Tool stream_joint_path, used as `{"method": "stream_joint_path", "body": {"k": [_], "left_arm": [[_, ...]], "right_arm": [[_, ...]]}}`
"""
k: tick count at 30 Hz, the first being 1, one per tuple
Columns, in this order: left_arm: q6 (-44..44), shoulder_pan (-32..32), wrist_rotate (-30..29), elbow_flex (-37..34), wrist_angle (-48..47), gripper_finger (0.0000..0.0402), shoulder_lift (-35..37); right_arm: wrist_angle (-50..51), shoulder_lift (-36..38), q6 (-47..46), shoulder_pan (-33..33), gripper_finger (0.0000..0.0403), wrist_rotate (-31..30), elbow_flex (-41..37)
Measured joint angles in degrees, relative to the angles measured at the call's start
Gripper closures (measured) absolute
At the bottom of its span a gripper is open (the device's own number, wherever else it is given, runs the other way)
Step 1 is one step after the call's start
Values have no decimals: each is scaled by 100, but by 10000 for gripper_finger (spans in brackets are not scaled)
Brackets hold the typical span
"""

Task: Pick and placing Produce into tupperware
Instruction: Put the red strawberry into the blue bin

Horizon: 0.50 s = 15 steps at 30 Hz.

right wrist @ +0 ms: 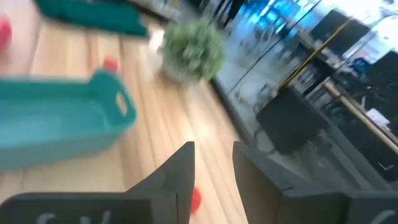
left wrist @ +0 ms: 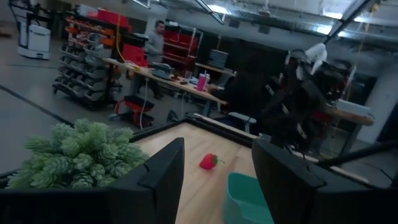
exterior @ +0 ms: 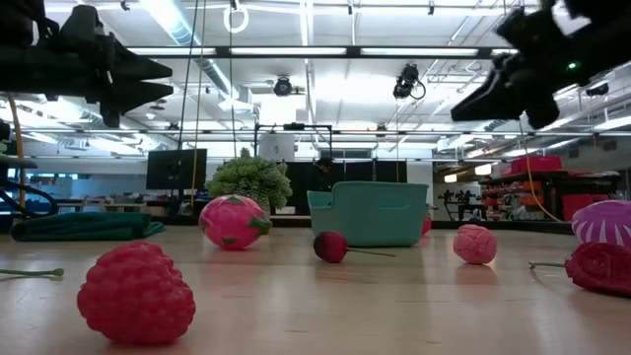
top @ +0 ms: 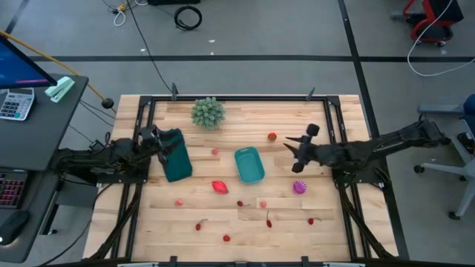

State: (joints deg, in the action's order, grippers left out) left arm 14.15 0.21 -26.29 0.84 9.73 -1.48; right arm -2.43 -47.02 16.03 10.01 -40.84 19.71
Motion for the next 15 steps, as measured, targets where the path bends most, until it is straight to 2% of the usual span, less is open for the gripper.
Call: {"method": "stream_joint_path", "body": {"k": [3,7,15], "left_arm": [[18,0,-51,0,-23,209,0],[19,0,-52,0,-22,211,0],[-30,0,-51,0,-60,207,0]], "right_arm": [[585,-595,-202,-143,286,174,344],[808,-1126,-175,-213,286,177,580],[801,-1325,120,-213,286,177,954]]}}
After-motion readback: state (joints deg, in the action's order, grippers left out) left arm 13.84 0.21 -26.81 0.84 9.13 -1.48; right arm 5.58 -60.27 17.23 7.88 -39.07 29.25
